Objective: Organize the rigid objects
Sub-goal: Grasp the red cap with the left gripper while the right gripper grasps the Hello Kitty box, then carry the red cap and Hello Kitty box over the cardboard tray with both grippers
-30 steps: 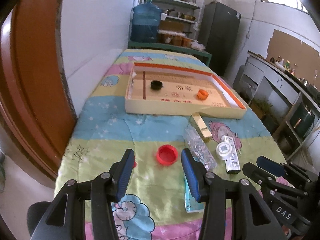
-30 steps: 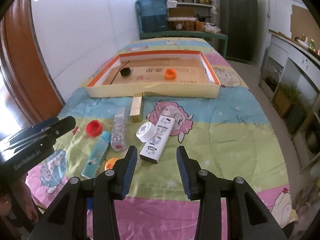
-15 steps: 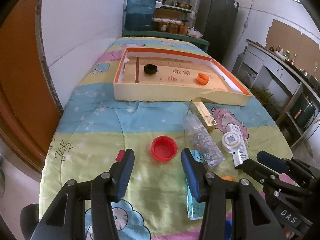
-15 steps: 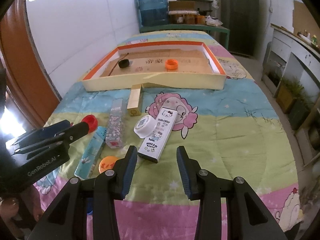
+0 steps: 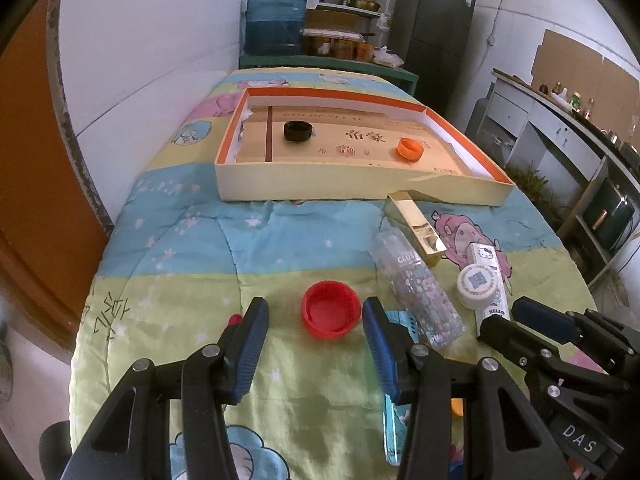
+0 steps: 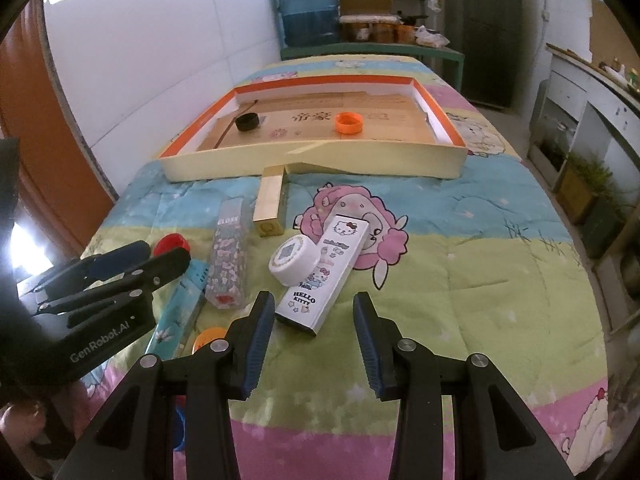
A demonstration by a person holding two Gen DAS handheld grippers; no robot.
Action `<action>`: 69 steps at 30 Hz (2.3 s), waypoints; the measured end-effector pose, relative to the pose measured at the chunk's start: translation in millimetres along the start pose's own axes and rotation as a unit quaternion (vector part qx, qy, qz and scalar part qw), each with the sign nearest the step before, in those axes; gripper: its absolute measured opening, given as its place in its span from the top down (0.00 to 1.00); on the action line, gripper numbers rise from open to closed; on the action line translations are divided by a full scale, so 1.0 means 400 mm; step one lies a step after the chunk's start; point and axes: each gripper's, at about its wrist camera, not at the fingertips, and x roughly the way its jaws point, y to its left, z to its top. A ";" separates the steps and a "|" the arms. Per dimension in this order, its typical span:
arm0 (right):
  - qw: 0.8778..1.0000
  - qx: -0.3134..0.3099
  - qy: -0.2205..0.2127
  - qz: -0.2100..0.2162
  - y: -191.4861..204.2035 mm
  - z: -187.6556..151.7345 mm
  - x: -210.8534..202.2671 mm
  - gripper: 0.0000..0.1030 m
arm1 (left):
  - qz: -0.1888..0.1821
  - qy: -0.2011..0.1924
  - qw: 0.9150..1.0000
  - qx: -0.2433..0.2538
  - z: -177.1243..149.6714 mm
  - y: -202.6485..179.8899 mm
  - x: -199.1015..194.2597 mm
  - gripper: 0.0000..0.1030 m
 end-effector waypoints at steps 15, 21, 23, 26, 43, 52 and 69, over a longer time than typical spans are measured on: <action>1.000 0.004 0.009 0.001 0.003 0.015 0.027 0.59 | -0.030 -0.011 0.999 -0.015 -0.004 0.023 -0.007 0.70; 1.000 0.007 0.005 -0.004 -0.001 0.024 0.041 0.59 | -0.032 -0.014 0.999 -0.021 -0.004 0.023 -0.007 0.70; 1.000 0.004 0.004 -0.008 0.000 0.030 0.047 0.59 | -0.030 -0.014 0.999 -0.019 -0.006 0.023 -0.007 0.70; 1.000 -0.018 0.004 -0.021 0.011 0.033 0.054 0.61 | -0.034 -0.015 0.999 -0.023 -0.005 0.024 -0.007 0.70; 1.000 -0.014 0.006 -0.010 -0.037 -0.034 -0.028 0.73 | -0.042 -0.025 0.998 -0.029 -0.008 0.035 -0.023 0.70; 1.000 -0.014 0.002 -0.009 -0.036 -0.046 -0.060 0.73 | -0.050 -0.016 0.998 -0.034 -0.010 0.039 -0.036 0.70; 0.999 -0.024 0.009 -0.022 -0.037 -0.022 0.002 0.75 | -0.046 -0.013 0.998 -0.032 -0.018 0.039 -0.022 0.70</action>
